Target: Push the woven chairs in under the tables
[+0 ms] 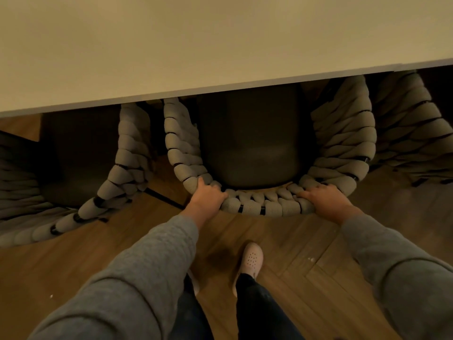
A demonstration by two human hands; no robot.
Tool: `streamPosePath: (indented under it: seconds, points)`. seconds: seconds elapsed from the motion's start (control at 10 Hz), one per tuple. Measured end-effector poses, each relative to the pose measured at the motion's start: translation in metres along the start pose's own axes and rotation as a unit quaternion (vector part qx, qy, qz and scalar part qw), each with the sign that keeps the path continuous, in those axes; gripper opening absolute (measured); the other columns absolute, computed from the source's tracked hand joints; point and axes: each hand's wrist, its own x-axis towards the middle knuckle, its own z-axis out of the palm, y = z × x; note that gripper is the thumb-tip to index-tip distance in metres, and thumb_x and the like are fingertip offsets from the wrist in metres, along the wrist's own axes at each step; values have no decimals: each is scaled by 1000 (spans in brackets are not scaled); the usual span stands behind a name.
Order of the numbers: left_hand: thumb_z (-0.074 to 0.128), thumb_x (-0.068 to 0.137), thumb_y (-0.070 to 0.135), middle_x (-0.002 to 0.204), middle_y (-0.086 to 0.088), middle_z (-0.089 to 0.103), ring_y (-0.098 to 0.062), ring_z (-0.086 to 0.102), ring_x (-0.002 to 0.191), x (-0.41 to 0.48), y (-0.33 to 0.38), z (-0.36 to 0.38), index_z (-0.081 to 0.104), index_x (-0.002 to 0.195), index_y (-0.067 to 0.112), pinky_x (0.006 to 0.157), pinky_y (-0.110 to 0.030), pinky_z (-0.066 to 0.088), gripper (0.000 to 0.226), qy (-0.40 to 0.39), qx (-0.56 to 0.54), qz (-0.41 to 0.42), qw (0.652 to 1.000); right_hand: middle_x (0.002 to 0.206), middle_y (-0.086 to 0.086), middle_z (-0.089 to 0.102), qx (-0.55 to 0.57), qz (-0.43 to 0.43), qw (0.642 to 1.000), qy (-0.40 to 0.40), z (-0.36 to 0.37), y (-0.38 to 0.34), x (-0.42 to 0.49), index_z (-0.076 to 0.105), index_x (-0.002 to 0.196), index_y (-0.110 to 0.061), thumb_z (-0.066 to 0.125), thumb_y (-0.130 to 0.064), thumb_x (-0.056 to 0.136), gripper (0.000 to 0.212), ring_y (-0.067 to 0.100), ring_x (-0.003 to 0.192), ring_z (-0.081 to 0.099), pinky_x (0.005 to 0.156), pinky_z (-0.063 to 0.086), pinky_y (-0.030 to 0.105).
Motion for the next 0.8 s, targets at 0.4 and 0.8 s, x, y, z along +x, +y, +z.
streamPosePath:
  seconds: [0.4, 0.8]
  points:
    - [48, 97, 29, 138, -5, 49, -28, 49, 125, 7, -7, -9, 41, 141, 32, 114, -63, 9, 44, -27, -39, -6, 999, 117, 2, 59, -2, -27, 999, 25, -8, 1, 7, 42, 139, -28, 48, -20, 96, 44, 23, 106, 59, 80, 45, 34]
    - [80, 72, 40, 147, -2, 41, -30, 40, 134, 38, -5, -84, 38, 147, 23, 108, -48, 38, 88, -295, -29, 24, 955, 149, 3, 38, 154, 34, 970, -184, -45, 7, 13, 33, 147, -36, 81, -43, 70, 91, 31, 137, 35, 111, 32, 51]
